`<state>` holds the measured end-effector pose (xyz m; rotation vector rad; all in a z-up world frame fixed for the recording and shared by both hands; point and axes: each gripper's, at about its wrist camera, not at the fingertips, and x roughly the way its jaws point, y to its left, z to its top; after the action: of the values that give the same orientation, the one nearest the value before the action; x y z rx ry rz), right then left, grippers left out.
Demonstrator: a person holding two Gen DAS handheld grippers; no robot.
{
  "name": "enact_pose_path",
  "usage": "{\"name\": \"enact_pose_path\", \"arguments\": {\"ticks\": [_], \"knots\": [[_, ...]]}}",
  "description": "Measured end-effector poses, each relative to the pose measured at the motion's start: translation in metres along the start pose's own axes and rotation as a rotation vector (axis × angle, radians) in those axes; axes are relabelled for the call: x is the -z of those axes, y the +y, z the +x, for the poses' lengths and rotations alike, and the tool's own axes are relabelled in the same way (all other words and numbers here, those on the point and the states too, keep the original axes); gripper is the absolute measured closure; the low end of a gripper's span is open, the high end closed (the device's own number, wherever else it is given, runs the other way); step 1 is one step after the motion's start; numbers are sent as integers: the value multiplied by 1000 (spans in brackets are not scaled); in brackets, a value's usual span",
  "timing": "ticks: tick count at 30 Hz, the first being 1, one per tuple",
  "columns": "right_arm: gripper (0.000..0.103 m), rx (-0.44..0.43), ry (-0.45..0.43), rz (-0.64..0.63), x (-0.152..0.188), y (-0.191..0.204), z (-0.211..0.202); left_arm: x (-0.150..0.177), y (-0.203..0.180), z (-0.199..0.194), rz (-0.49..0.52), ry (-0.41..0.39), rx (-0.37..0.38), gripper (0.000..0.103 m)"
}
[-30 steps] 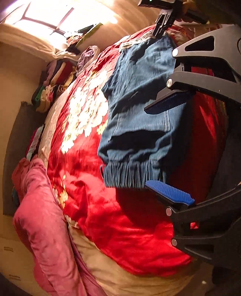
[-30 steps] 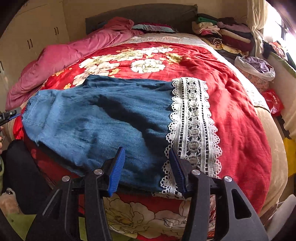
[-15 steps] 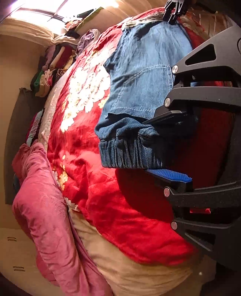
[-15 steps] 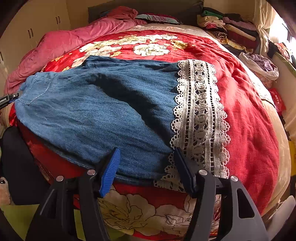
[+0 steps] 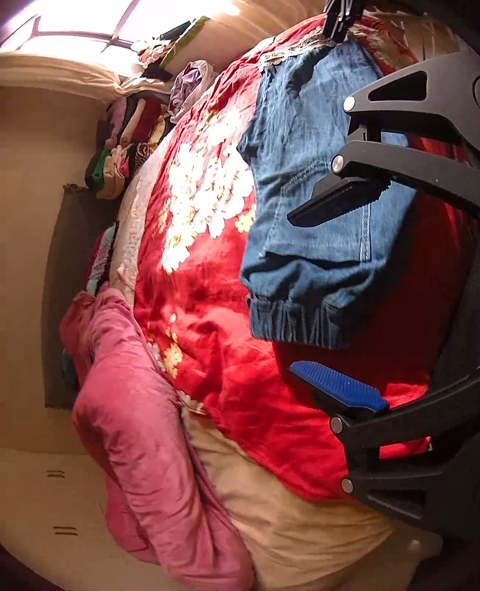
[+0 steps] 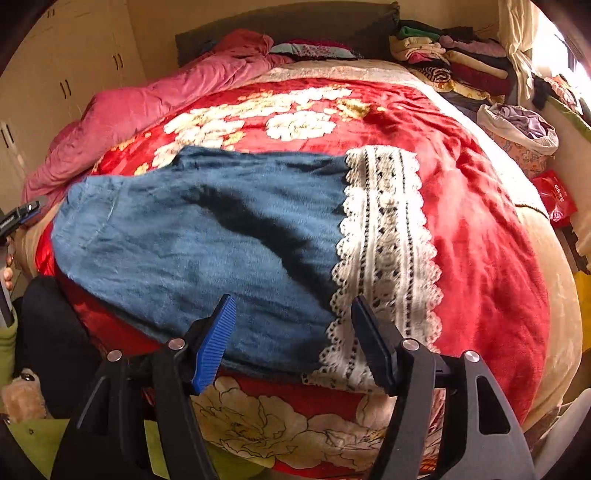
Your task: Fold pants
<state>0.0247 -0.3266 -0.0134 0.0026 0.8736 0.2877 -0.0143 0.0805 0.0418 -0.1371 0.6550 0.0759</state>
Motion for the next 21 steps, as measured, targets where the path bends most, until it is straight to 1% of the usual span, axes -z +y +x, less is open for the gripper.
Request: {"name": "enact_pose_path", "arguments": {"ticks": [3,4,6,8,10,12,15,16,17,18,19,21], "knots": [[39,18,-50,29,-20,-19,-7,-13,-23,4,25,0,79,33],[39,27,-54,42,-28,-27,-5,-17,-31,9,32,13,108,33],[39,45,-66,72,-49,-45,3,-27,-50,22,41,39,179,33],[39,46,-70,109,-68,-64,15,-35,-72,39,70,67,233,33],[40,17,-58,155,-85,-83,32,-42,-96,60,117,102,266,33],[40,-16,-29,185,-99,-99,52,-47,-115,82,148,142,287,33],[46,-51,25,206,-109,-115,82,-54,-138,124,165,226,304,33],[52,-63,43,215,-111,-119,92,-54,-145,135,180,242,294,33],[55,-78,59,224,-111,-122,99,-55,-150,146,197,259,286,33],[57,-94,68,225,-109,-122,105,-55,-156,158,214,276,284,33],[61,-99,67,219,-108,-120,107,-55,-159,170,221,292,285,33],[64,-100,55,181,-106,-114,106,-54,-164,189,231,319,287,34]]}}
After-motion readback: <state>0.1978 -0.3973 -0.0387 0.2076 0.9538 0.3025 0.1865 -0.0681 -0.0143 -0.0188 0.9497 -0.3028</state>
